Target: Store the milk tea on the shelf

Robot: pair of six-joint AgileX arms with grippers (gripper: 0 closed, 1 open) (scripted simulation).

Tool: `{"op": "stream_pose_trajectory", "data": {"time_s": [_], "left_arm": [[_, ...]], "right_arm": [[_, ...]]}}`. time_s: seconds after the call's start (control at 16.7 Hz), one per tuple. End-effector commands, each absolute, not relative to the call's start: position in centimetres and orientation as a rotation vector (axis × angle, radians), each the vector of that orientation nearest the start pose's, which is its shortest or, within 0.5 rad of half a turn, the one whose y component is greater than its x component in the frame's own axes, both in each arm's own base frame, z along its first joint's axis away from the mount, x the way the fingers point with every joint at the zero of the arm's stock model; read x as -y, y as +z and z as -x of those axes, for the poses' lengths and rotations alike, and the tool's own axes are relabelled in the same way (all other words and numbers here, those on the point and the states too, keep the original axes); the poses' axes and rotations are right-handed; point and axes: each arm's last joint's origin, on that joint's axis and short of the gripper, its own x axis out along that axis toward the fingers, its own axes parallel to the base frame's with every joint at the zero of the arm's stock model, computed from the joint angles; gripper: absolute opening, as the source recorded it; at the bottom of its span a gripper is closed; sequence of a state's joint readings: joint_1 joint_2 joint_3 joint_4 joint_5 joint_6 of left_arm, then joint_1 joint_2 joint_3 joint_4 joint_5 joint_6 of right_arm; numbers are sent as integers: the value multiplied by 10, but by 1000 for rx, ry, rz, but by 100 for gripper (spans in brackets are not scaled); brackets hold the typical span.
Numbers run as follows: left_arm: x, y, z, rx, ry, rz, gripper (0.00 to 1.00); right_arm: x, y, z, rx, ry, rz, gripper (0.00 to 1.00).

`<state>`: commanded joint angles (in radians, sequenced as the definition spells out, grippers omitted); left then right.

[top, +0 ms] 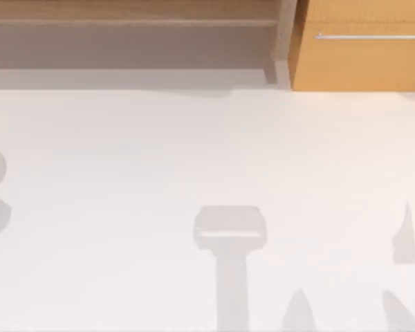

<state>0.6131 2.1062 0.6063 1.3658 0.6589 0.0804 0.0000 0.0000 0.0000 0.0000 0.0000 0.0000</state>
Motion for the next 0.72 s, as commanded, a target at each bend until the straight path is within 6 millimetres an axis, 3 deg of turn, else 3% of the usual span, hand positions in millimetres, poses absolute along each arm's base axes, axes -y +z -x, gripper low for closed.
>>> {"op": "stream_pose_trajectory", "data": {"time_s": [0.12, 0.72], "left_arm": [[-175, 74, -279, -99, -27, 10, 0], [-176, 77, -278, -97, -25, 7, 0]], "right_arm": [[1, 160, -106, 0, 0, 0, 100], [1, 160, -106, 0, 0, 0, 100]]}}
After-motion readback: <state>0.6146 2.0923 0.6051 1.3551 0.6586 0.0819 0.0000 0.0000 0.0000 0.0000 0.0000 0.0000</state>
